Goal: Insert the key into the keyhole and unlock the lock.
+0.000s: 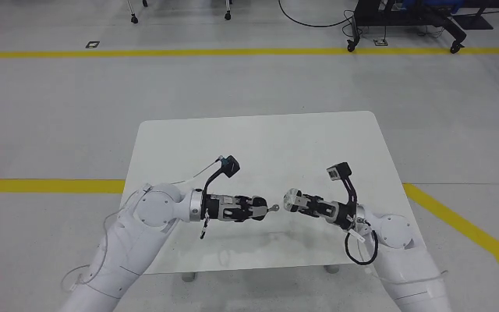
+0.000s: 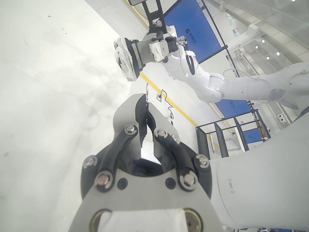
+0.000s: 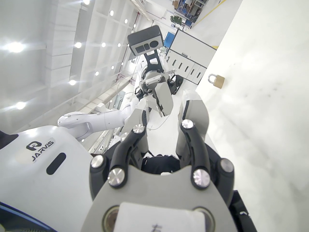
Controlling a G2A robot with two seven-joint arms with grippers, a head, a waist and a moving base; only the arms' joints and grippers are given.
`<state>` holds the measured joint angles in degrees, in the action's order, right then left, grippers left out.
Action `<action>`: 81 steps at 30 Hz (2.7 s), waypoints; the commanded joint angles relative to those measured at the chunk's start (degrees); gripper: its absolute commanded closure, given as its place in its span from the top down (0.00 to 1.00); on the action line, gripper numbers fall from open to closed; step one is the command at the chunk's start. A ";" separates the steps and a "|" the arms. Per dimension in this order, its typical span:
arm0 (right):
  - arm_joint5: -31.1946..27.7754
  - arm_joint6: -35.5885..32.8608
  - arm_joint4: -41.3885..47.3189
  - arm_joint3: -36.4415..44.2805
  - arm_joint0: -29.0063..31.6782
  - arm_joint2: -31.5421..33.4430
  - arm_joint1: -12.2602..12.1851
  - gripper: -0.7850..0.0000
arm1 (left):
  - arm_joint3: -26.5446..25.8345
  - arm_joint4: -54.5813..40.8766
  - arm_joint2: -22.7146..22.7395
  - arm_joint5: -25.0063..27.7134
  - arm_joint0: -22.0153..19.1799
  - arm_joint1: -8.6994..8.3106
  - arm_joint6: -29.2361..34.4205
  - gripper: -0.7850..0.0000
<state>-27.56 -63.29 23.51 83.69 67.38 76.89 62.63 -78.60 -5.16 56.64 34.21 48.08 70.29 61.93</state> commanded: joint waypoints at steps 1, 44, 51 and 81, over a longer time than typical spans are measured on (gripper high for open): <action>0.19 -1.40 0.25 0.23 0.04 -0.22 -0.09 0.27 | 0.79 0.05 -0.75 -0.37 -0.73 0.16 -0.16 0.00; 1.71 -1.81 -3.84 -0.18 -1.27 -3.44 -1.04 0.00 | 3.75 -0.69 -4.02 -0.01 -2.86 0.25 -1.62 0.00; 2.03 -2.69 -4.05 0.03 -1.32 -3.85 -1.26 0.00 | 3.41 -0.85 -3.99 -0.13 -2.69 0.06 -1.59 0.00; 2.26 -1.92 -3.94 -0.01 -1.46 -4.81 -1.84 0.00 | 3.67 0.56 -5.71 -1.50 -3.33 -0.17 -1.35 0.00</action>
<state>-25.32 -65.11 19.52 83.71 65.91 72.10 60.81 -74.90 -4.66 50.94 32.85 44.74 70.12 60.71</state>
